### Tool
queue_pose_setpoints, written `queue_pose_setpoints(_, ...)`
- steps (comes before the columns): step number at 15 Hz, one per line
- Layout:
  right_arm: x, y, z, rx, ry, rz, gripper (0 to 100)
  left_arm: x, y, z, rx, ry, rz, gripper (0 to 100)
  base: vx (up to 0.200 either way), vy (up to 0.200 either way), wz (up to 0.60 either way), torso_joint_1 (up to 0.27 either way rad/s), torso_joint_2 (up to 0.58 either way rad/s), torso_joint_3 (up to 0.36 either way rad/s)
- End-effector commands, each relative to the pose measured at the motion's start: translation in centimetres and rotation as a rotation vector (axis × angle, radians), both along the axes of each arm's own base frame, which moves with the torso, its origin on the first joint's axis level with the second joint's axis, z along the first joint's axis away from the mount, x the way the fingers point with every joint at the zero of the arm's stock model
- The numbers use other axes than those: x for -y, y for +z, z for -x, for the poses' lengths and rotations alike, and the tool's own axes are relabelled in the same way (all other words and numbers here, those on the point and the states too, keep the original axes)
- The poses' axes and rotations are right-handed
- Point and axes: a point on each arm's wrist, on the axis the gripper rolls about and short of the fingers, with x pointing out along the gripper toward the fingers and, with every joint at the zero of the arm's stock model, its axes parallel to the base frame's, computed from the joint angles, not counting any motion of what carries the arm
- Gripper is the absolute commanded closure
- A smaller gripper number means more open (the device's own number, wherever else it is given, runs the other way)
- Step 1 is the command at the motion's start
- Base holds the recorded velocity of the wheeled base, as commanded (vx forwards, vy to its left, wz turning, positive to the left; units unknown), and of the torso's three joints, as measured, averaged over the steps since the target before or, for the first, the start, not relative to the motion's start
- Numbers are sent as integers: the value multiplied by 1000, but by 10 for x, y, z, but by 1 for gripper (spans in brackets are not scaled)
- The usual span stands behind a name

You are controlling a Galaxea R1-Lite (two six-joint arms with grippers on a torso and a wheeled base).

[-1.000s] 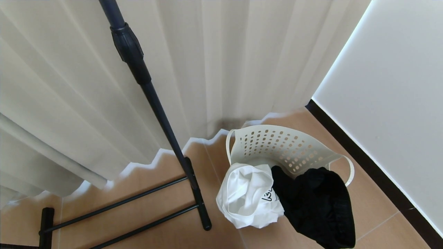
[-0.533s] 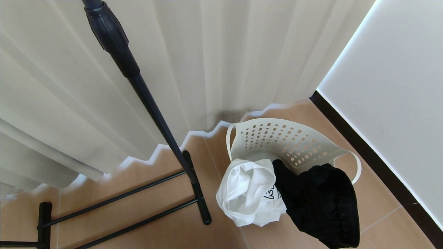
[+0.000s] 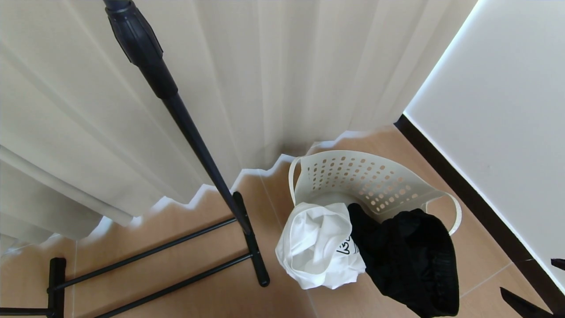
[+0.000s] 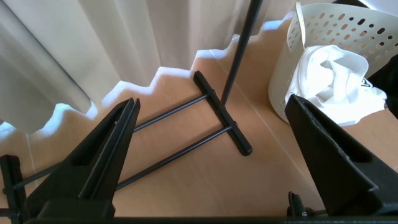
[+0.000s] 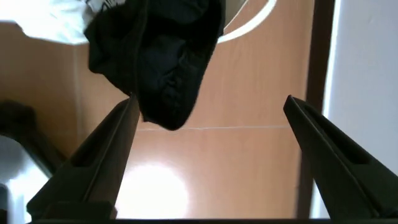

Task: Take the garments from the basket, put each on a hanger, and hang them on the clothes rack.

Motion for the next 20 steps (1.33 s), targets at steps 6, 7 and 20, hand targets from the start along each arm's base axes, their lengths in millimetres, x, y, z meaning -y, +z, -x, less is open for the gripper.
queue_pose_setpoints(6, -20, -3, -116, -233, 345, 441, 0, 0, 0, 0, 0, 1, 0, 0, 0, 0, 0, 0, 0, 0)
queue_pose_setpoints(7, -22, -3, -124, -240, 335, 458, 0, 0, 0, 0, 0, 1, 0, 0, 0, 0, 0, 0, 0, 0)
queue_pose_setpoints(20, -35, -43, -234, -237, 308, 479, 0, 0, 0, 0, 0, 1, 0, 0, 0, 0, 0, 0, 0, 0)
